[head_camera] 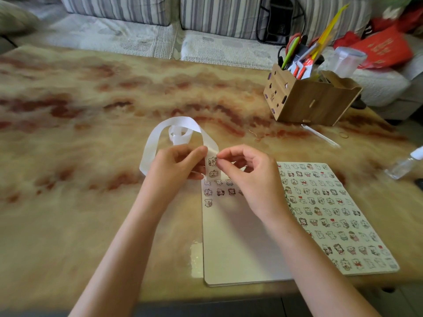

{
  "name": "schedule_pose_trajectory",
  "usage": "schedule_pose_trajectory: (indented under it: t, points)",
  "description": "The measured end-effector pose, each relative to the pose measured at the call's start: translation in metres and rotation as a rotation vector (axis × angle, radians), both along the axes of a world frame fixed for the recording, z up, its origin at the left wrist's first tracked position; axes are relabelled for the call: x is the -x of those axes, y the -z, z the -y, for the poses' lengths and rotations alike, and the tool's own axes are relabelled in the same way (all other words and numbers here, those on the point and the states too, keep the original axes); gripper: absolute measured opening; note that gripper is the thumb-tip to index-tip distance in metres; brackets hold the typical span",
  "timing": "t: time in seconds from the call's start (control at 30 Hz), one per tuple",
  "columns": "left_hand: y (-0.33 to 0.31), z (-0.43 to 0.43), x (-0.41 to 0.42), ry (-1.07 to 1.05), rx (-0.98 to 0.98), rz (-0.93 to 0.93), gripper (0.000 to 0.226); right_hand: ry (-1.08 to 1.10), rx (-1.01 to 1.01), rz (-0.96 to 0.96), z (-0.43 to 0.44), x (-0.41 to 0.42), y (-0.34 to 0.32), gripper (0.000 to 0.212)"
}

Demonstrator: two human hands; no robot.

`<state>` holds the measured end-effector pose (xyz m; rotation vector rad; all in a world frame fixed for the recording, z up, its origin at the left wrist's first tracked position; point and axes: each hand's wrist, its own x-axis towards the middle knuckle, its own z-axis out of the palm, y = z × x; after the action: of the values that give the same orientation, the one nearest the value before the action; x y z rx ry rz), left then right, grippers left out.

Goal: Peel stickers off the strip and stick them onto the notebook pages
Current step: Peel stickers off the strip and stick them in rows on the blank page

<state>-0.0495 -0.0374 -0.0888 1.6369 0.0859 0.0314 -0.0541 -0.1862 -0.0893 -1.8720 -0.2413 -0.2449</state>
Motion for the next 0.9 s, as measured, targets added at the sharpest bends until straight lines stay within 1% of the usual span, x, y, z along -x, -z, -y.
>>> schedule_pose_trajectory:
  t: [0.1,0.17,0.4,0.57,0.77,0.9]
  points:
    - [-0.0006,-0.0002,0.002,0.036,0.013,0.001,0.015,0.021,0.056,0.049,0.0007,-0.0004,0.0001,0.006]
    - [-0.0013,0.0,0.0021,0.039,0.014,0.005,0.014,0.032,0.099,0.084,0.0005,-0.0003,0.0004,0.007]
    - [-0.0014,0.0003,0.002,0.044,0.004,0.01,0.015,0.033,0.141,0.11,0.0007,-0.0002,0.0004,0.006]
    - [0.0004,-0.0004,0.0008,0.065,-0.028,0.025,0.016,0.029,0.145,0.09,0.0014,-0.0006,0.0011,0.006]
    - [0.0011,0.0003,0.0007,0.06,-0.045,0.032,0.015,0.009,0.059,0.008,0.0025,-0.0009,-0.0002,0.006]
    - [0.0008,0.0004,0.0008,0.056,-0.049,0.026,0.015,0.01,0.077,0.006,0.0026,-0.0004,-0.001,0.005]
